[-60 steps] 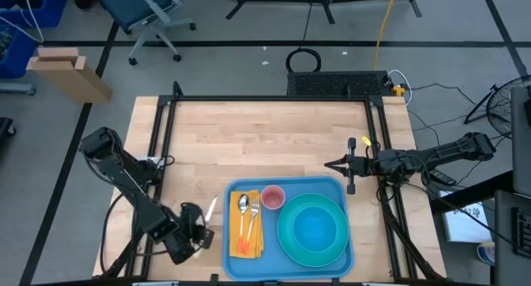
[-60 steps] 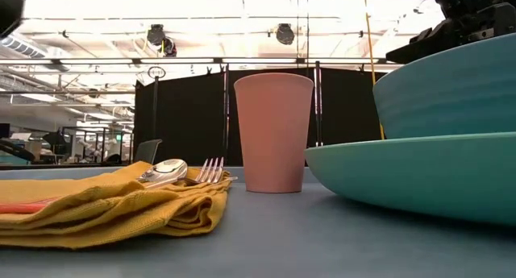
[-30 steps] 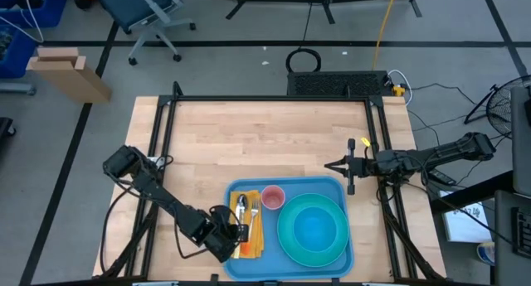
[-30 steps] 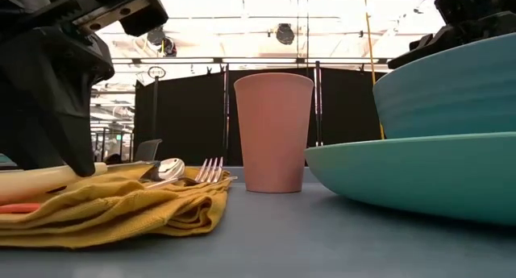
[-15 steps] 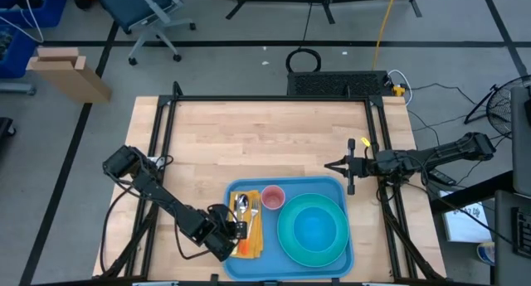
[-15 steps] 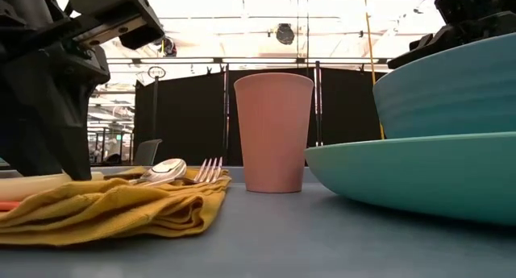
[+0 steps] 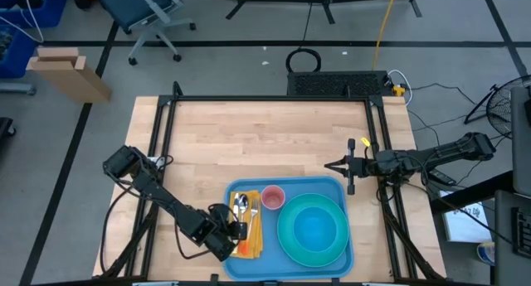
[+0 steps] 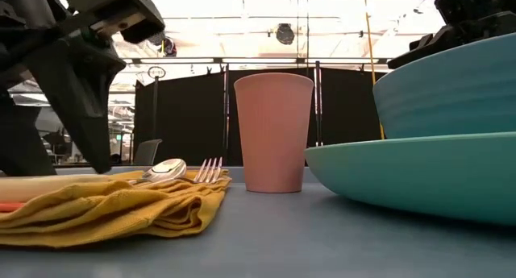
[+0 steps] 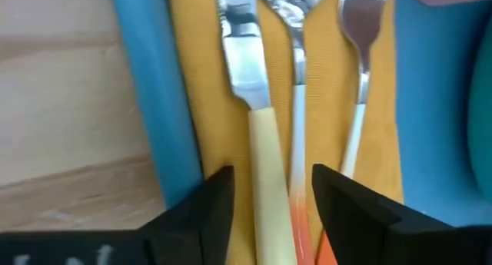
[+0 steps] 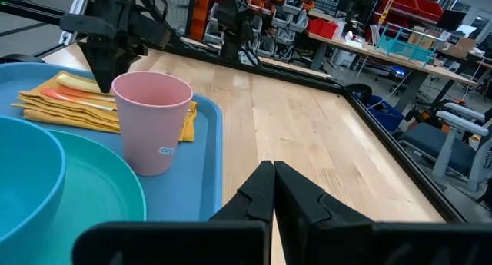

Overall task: Set up tray
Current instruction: Return to Home Position

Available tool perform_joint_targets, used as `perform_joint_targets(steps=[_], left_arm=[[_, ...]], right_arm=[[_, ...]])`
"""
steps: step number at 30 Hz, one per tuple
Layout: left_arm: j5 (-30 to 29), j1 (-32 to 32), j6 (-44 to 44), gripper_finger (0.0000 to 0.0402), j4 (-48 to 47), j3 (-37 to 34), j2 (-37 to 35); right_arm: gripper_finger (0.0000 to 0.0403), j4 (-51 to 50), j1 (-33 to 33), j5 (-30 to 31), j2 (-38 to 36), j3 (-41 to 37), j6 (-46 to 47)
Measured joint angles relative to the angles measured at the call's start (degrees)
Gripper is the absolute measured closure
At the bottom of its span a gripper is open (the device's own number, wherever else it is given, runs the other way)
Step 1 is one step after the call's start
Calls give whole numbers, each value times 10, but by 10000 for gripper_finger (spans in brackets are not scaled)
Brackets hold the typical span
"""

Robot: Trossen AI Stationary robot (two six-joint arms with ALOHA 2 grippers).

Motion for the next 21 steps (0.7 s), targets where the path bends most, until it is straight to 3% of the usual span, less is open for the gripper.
perform_joint_targets(steps=[9,13,15,19,21], left_arm=[[-35,-2,119,215,-16,-1,-32],[-99,0,208,241,-79,-1,-85],[-140,6,318,270,-101,0,-121],[-193,20,622,360,-133,0,-175],[-205,38,714,390,-151,0,-195]], right_arm=[[403,17,0,0,0,0,2],[403,30,0,0,0,0,6],[403,48,0,0,0,0,6],[403,68,0,0,0,0,1],[403,70,0,0,0,0,1]])
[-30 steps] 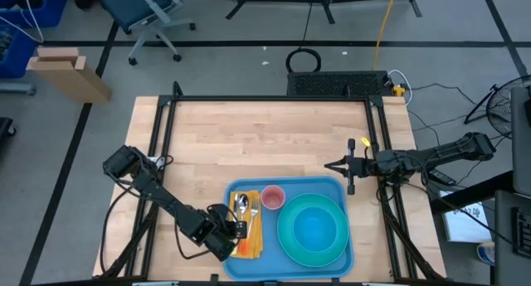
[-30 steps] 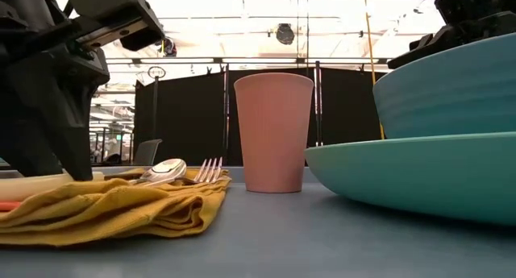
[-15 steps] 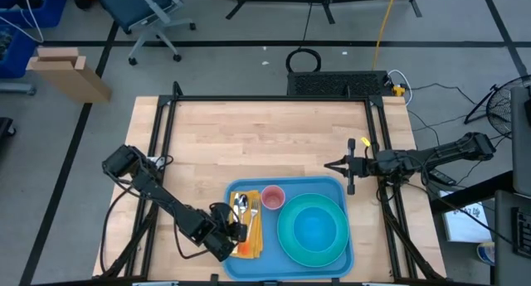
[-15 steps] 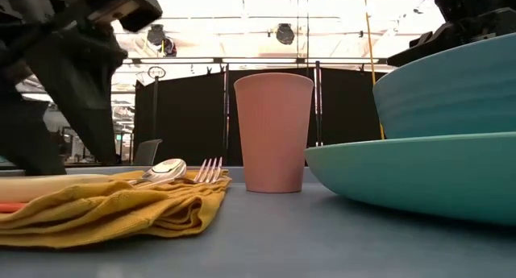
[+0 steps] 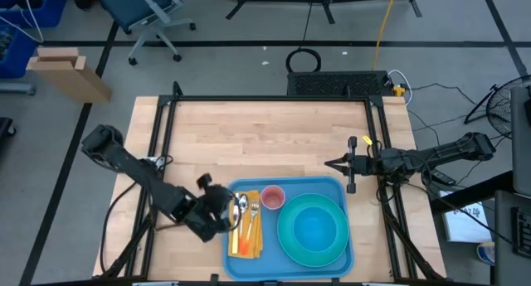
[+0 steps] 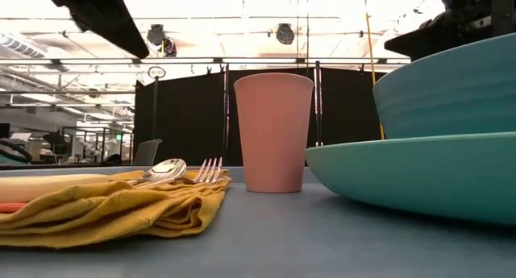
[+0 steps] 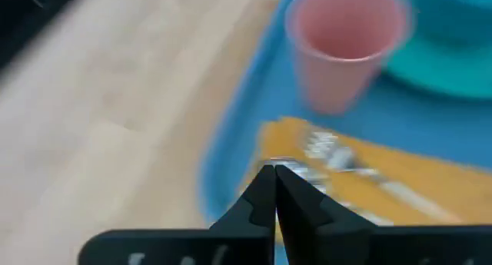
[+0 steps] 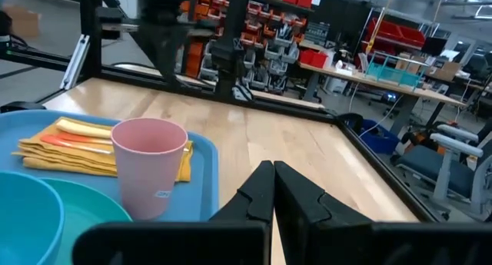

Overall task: Set up tray
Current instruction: Return to Home Position

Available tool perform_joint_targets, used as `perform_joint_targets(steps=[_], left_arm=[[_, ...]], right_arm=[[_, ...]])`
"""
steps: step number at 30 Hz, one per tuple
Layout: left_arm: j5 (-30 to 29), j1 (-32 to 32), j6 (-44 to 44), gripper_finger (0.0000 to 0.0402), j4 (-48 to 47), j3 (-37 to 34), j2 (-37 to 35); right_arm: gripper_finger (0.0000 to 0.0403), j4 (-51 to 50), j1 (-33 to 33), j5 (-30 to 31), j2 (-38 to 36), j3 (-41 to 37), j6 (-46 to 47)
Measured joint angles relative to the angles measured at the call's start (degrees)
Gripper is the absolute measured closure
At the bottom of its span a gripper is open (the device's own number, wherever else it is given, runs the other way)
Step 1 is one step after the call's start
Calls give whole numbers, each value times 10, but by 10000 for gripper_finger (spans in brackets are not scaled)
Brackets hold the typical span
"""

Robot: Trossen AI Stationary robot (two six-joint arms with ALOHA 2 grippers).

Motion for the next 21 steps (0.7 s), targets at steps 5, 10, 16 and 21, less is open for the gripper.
perform_joint_targets(steps=[5,10,16,21], left_arm=[[-10,111,73,389,-72,-9,-43],[68,251,255,397,74,-97,-129],[216,284,501,399,392,-219,-288],[214,260,500,400,412,-321,-477]], right_arm=[[403,9,0,0,0,0,-18],[403,16,0,0,0,0,-23],[403,16,0,-1,-22,0,-19],[403,16,0,-2,-55,0,18]])
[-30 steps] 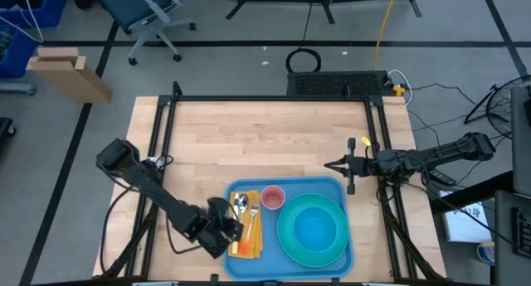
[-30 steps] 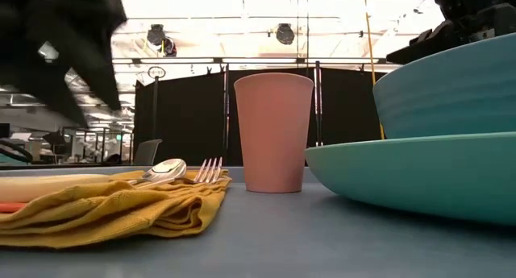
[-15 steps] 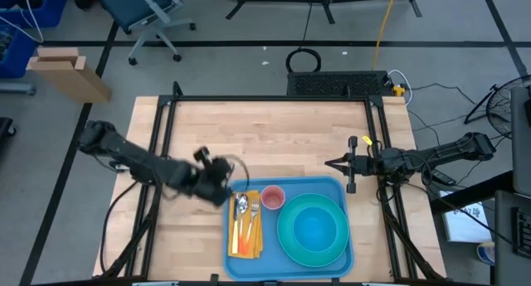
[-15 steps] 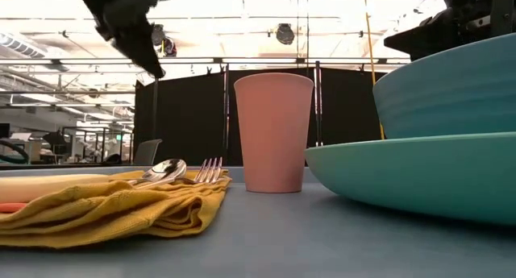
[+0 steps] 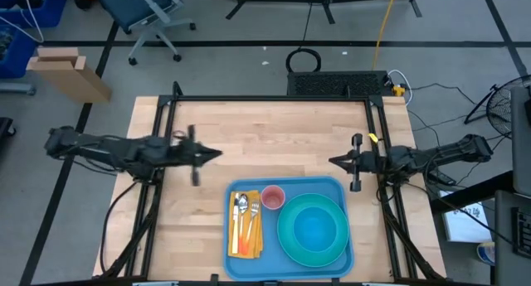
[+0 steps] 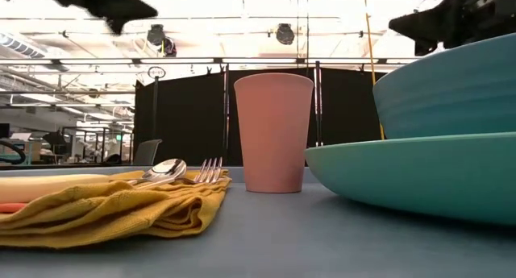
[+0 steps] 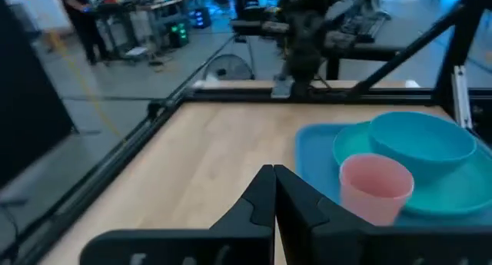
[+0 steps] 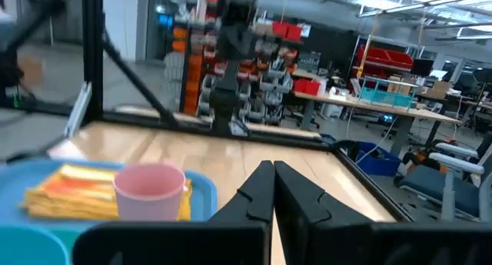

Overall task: Set up tray
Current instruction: Return to Home Position

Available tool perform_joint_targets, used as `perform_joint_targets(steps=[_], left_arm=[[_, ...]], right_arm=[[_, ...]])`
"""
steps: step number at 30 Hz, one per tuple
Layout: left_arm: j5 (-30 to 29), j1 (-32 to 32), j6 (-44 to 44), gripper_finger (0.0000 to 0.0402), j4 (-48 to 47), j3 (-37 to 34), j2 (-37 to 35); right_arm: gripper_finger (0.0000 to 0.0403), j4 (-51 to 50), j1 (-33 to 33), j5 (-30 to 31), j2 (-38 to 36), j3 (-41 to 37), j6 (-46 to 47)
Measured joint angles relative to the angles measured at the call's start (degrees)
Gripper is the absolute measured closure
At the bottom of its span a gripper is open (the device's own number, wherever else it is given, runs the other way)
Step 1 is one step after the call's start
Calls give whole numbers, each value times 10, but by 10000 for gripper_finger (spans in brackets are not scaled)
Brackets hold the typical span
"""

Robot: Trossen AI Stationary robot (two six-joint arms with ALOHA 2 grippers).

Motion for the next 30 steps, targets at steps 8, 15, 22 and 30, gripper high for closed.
perform_joint_targets(steps=[8,15,22,30], left_arm=[[-2,-18,-61,400,-25,-119,-186],[-50,-64,-36,401,-15,-191,-227],[-53,-74,-25,401,16,-239,-239],[-2,-49,-12,401,70,-297,-267]], right_arm=[[403,27,0,-46,-58,-39,40],[403,23,0,-58,-141,-83,61],[403,21,0,-42,-194,-98,43],[403,-48,0,-42,-194,-102,27]])
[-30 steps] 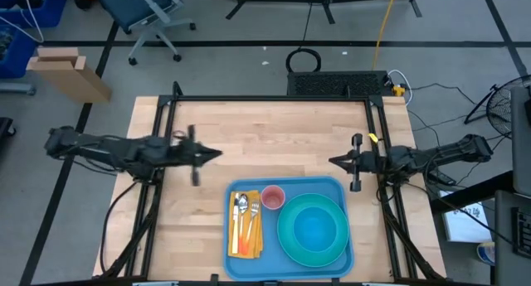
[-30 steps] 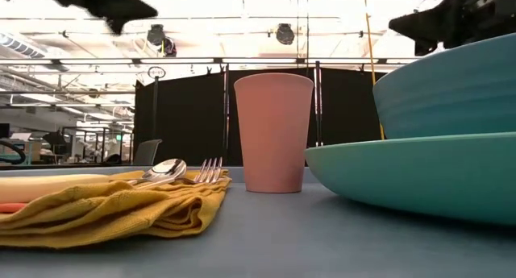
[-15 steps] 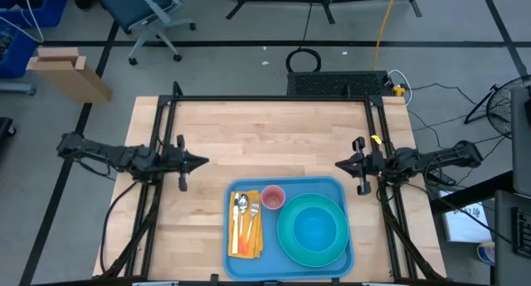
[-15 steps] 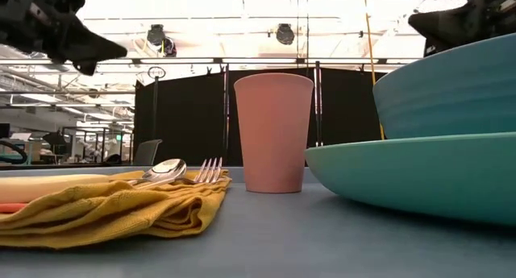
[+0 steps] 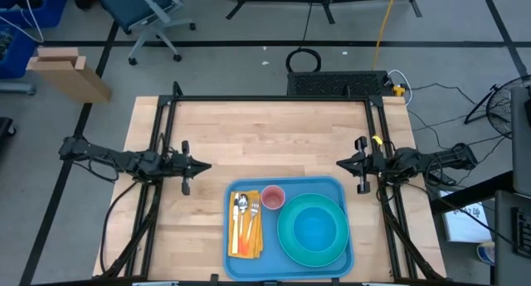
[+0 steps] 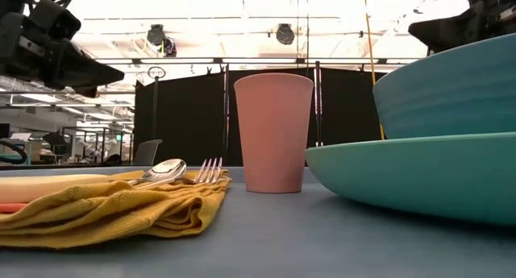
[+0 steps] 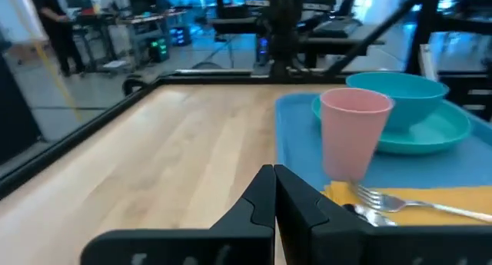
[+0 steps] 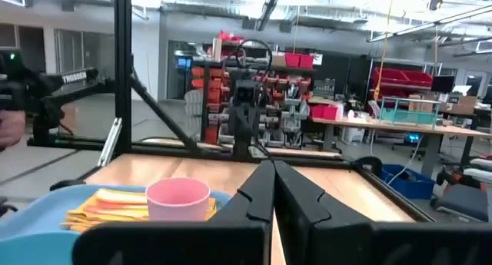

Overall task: Set up tray
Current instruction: Return to Home Position

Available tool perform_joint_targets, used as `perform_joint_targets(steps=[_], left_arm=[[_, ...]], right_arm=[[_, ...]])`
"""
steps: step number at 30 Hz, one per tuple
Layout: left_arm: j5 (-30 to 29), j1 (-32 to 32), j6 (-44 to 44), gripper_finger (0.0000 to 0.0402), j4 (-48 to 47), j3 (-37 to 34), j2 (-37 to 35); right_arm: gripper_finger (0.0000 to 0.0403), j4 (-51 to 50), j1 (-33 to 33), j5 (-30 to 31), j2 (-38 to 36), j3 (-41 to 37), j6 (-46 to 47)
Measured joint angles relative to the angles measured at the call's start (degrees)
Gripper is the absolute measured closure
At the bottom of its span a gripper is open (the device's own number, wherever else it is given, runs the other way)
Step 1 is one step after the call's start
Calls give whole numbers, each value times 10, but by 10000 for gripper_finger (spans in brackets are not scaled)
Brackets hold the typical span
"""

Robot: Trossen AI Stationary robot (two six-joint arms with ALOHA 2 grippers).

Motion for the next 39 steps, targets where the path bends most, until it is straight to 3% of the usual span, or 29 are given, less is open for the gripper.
perform_joint_targets(steps=[11,23,39], left_arm=[[8,1,71,401,15,-1,-19],[9,1,38,401,-13,1,-18],[0,1,-25,401,-16,1,37]], right_arm=[[403,-2,-10,-1,2,-12,12],[403,-10,-16,-1,2,-12,29],[403,-26,-16,-1,2,-13,28]])
